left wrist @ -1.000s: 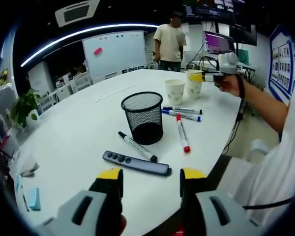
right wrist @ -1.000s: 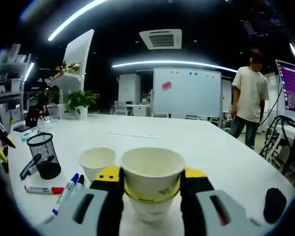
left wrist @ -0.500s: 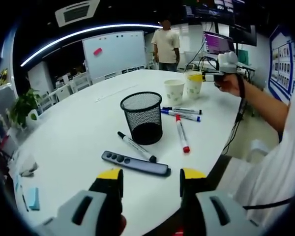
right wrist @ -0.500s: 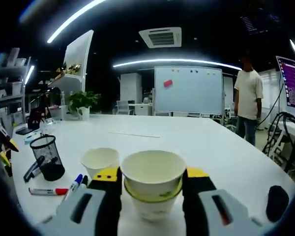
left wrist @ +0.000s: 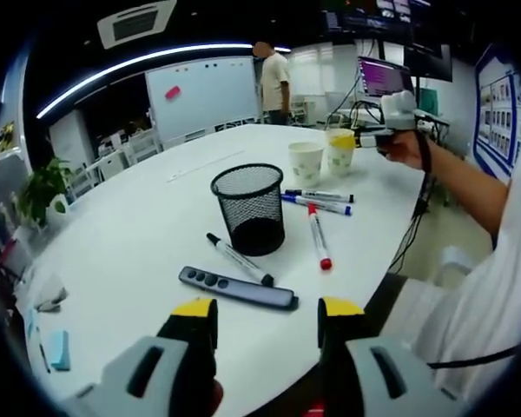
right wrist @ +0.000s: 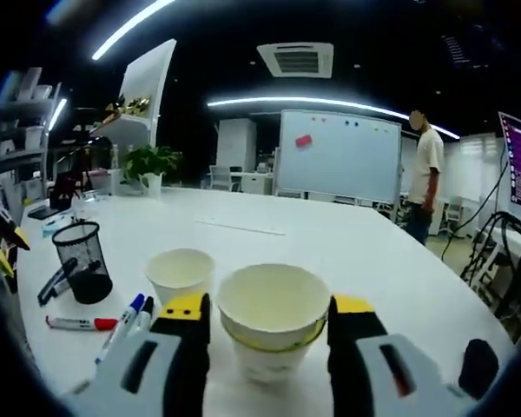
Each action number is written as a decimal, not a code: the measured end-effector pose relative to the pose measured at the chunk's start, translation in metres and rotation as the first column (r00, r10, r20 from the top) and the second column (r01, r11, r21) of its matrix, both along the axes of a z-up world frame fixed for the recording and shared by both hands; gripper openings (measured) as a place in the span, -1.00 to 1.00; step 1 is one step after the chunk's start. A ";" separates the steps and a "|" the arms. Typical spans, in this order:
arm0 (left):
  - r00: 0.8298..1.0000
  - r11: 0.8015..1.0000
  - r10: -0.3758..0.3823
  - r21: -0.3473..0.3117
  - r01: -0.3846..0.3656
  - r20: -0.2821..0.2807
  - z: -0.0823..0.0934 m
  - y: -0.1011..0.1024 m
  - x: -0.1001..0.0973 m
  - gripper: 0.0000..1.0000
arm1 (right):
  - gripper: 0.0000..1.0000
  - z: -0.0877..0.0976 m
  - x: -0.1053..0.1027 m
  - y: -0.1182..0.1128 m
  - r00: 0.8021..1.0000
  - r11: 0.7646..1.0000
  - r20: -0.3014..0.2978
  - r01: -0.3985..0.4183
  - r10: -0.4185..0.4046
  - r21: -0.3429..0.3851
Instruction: Place the scattered laser pointers and whiteboard markers into the pen holder and stack the scattered paper cups together
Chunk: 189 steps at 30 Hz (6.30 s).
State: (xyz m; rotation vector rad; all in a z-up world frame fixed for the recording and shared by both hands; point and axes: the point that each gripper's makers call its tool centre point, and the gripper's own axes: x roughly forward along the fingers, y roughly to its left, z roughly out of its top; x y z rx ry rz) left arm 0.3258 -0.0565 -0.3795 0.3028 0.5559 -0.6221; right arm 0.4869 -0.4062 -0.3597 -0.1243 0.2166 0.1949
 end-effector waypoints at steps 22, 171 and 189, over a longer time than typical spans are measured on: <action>1.000 1.000 -0.003 0.001 0.003 0.000 -0.001 0.000 0.000 -0.06 | 0.42 0.009 -0.001 -0.007 0.998 0.999 0.052 0.027 -0.027 0.018; 0.998 0.998 0.055 0.015 -0.055 0.001 -0.007 0.015 0.000 -0.11 | -0.47 0.020 -0.004 0.097 0.963 0.947 0.097 -0.264 0.250 0.184; 0.996 0.996 0.083 0.020 -0.083 0.020 -0.003 0.023 0.003 -0.14 | -0.33 0.030 -0.003 0.109 0.950 0.920 0.142 -0.305 0.277 0.248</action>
